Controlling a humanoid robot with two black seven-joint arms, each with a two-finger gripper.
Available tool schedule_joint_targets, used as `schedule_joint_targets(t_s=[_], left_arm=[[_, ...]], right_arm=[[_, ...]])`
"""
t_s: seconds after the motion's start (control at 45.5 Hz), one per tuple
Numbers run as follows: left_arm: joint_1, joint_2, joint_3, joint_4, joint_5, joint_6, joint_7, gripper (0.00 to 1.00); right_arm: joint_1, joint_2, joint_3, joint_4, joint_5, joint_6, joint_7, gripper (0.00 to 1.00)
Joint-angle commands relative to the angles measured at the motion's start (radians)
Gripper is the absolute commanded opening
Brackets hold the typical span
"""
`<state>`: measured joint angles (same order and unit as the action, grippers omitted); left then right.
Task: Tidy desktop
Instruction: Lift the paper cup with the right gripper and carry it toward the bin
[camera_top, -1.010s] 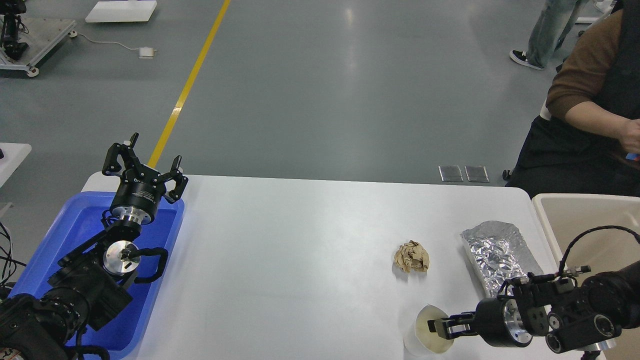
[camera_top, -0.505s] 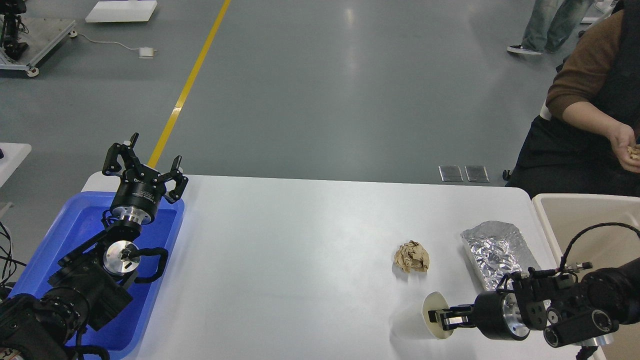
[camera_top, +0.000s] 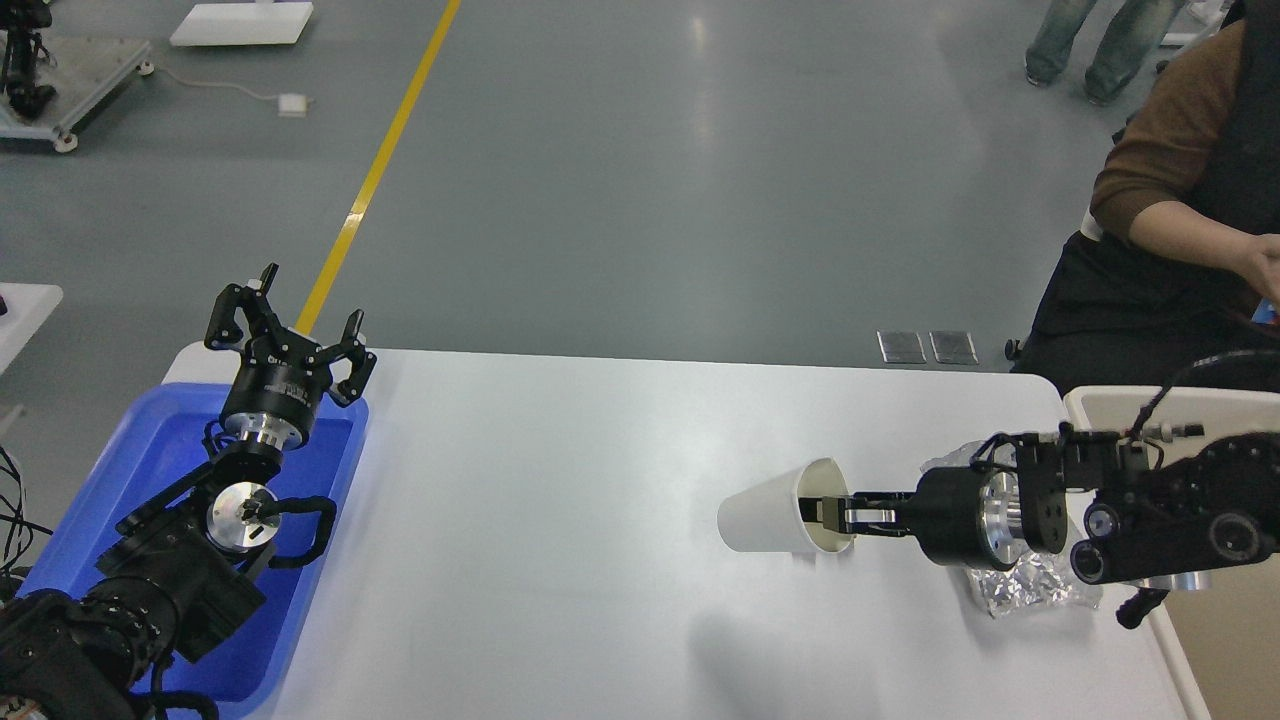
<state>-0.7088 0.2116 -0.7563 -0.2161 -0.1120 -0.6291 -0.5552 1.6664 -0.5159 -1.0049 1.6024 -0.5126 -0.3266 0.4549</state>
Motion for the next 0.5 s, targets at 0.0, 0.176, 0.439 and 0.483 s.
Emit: schedule_joint_targets(t_s=[0.0, 0.176, 0.439, 0.483], left_arm=[[0.0, 0.0, 0.0, 0.0, 0.0, 0.0, -0.002, 1.0], [0.0, 0.0, 0.0, 0.0, 0.0, 0.0, 0.0, 1.0], [0.0, 0.0, 0.0, 0.0, 0.0, 0.0, 0.0, 1.0], [0.0, 0.0, 0.0, 0.0, 0.0, 0.0, 0.0, 1.0]], right_arm=[[0.217, -0.019, 0.068, 0.033, 0.158, 0.112, 0.004, 0.0], [0.315, -0.026, 0.086, -0.01, 0.261, 0.169, 0.004, 0.0], [0.23, -0.068, 0.077, -0.301, 0.448, 0.187, -0.009, 0.0], [0.19, -0.076, 0.075, -0.372, 0.488, 0.186, -0.013, 0.0]])
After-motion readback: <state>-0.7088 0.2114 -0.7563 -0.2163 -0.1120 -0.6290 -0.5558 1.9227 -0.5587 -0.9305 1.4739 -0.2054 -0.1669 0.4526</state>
